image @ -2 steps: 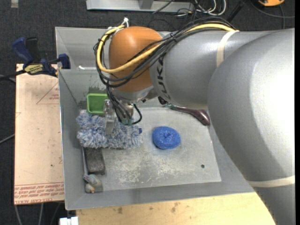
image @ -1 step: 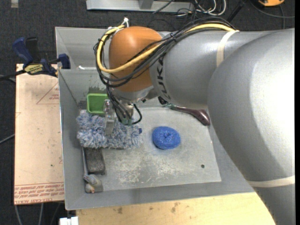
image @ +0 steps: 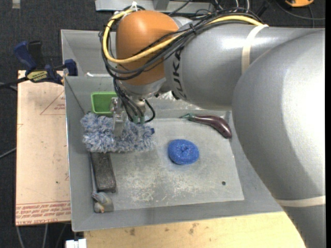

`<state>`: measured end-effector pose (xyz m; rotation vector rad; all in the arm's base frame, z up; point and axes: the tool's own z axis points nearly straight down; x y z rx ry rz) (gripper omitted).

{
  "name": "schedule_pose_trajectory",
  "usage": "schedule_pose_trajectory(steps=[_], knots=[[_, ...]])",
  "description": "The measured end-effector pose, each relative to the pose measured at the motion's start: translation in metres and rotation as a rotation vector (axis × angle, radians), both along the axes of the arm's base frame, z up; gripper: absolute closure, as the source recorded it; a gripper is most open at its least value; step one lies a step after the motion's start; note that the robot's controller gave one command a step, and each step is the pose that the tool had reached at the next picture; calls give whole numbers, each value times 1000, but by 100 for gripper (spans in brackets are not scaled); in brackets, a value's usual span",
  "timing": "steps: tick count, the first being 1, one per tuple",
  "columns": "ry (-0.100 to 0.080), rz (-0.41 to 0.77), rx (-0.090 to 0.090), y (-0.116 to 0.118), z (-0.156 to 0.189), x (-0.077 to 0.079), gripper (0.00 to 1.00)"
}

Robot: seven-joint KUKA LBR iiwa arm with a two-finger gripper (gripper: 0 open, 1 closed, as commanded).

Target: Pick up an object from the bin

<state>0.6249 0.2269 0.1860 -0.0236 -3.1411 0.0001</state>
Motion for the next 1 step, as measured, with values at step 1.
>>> schedule_pose_trajectory(steps=[1], knots=[[0,9,0,-3,24,-9,100]])
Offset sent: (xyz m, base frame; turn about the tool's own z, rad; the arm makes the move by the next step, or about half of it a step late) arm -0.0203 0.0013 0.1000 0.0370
